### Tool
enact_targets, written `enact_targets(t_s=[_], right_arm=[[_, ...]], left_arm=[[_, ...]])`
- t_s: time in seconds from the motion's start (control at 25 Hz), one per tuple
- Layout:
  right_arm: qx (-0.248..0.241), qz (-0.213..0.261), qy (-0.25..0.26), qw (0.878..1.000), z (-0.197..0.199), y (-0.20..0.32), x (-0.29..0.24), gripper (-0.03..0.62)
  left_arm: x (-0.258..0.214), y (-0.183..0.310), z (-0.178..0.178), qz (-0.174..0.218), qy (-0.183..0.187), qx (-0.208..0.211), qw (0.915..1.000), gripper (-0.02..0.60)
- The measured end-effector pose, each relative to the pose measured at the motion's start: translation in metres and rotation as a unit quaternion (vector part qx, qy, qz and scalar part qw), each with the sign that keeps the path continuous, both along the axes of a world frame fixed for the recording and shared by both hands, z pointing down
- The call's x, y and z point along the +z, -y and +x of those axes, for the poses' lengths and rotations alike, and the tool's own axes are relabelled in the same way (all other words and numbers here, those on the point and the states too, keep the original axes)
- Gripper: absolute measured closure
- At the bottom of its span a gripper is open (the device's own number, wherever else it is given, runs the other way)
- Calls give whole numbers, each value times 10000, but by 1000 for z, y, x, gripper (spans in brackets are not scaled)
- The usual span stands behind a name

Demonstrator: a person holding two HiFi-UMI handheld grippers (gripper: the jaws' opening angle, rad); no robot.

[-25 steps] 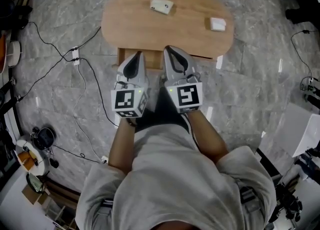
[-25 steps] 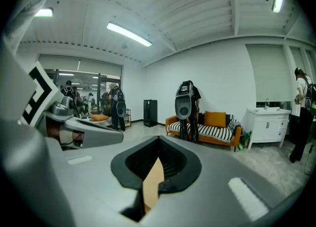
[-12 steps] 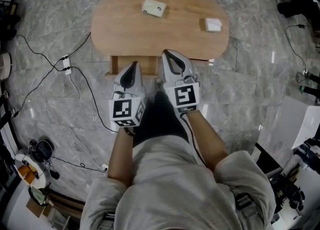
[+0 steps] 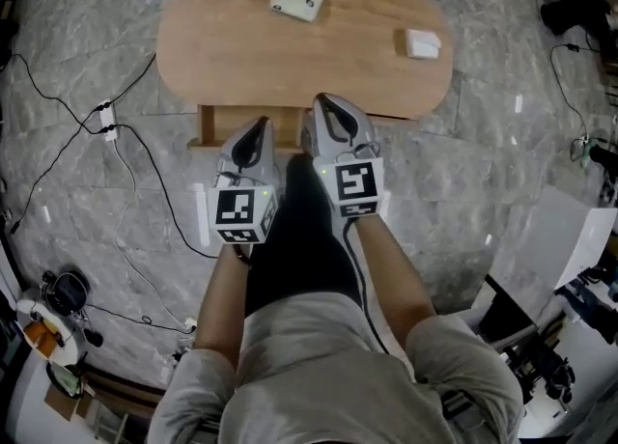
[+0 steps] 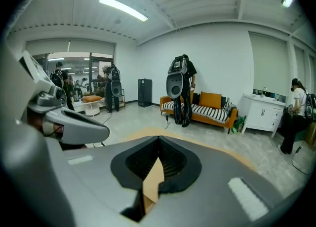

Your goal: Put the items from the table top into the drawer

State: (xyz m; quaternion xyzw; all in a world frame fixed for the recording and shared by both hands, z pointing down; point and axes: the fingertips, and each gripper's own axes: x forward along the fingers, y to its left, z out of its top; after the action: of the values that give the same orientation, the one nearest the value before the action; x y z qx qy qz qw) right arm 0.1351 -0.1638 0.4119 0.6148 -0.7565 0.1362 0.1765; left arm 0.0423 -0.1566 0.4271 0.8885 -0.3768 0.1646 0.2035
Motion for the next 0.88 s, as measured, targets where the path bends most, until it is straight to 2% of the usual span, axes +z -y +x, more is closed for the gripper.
enact_targets(t_s=[0.16,0.36,0.64,0.88], right_arm=[[202,-317,140,9992,23,16,53,586],[464,-472,322,9973,56,48,93,586],[437,-704,462,9955,75,95,145,586],[312,-1010,405,9936,83,141,189,583]], left_arm=[[49,9,19,-378,52,-23,9993,561],[90,34,44,-699,88,-119,9974,561],[130,71,68,-929,229,-144,9953,561],[158,94,69,-1244,234,-435,9910,561]])
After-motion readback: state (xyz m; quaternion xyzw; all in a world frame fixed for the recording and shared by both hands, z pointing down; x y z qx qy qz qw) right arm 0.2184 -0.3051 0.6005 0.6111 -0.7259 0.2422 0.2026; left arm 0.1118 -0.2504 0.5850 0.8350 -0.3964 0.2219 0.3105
